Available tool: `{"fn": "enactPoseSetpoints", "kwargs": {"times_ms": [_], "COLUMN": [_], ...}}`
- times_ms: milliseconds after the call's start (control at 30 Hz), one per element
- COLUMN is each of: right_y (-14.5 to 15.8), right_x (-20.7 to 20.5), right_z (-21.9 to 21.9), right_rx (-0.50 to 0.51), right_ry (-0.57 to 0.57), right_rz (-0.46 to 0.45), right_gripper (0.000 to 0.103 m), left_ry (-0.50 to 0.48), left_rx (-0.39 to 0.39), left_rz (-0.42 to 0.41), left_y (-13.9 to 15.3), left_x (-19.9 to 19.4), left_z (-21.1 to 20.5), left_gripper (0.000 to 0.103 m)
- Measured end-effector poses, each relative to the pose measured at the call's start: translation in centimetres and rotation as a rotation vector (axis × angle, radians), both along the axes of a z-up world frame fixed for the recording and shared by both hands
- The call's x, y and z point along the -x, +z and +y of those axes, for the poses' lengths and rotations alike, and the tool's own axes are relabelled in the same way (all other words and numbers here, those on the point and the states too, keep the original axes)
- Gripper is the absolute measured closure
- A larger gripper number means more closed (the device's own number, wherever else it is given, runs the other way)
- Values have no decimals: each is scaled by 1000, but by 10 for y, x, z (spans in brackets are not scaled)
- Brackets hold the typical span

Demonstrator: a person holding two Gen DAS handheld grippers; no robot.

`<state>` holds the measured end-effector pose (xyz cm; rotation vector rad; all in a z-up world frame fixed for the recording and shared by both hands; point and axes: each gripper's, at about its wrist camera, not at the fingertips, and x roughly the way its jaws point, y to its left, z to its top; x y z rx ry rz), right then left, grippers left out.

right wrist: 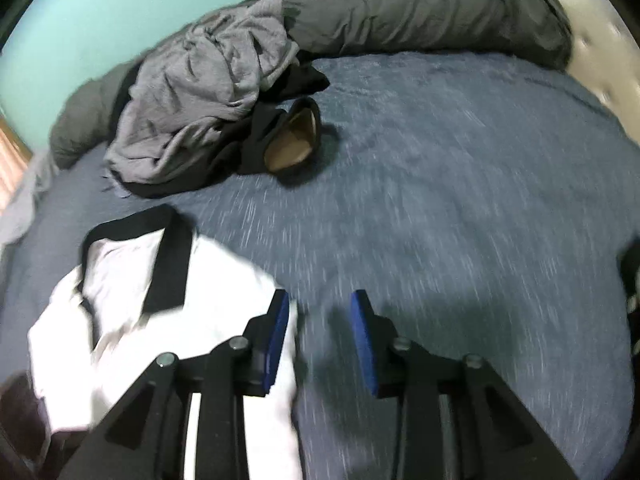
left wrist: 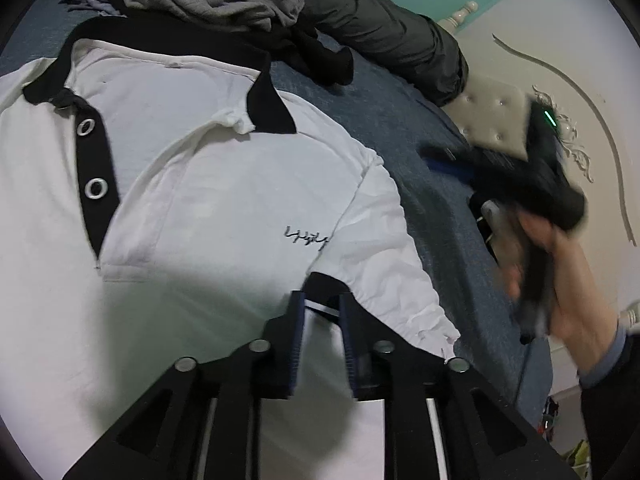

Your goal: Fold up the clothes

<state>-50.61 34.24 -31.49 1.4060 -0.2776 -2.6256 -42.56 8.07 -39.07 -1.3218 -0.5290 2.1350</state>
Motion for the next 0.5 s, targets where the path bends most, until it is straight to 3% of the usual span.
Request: {"fn": "enactPoseSetpoints", "kwargs": {"times_ms": [267, 400, 500], "right_y": [-32, -49, -58], "right_x": [-121, -147, -152], "right_z": [40, 48, 49], "right_rx": [248, 368, 463], "right_ry": [-48, -99, -129], "right_rz": [-72, -65, -68], "right_gripper": [70, 70, 61], "left_ry": [29, 77, 94], "left_rx": [1, 3, -8], "left_rz": [-34, -45, -69], "left_y": [-2, -1, -4], "left_x": [8, 6, 8], "left_z": [3, -8, -11], "left_gripper": [74, 74, 73]}}
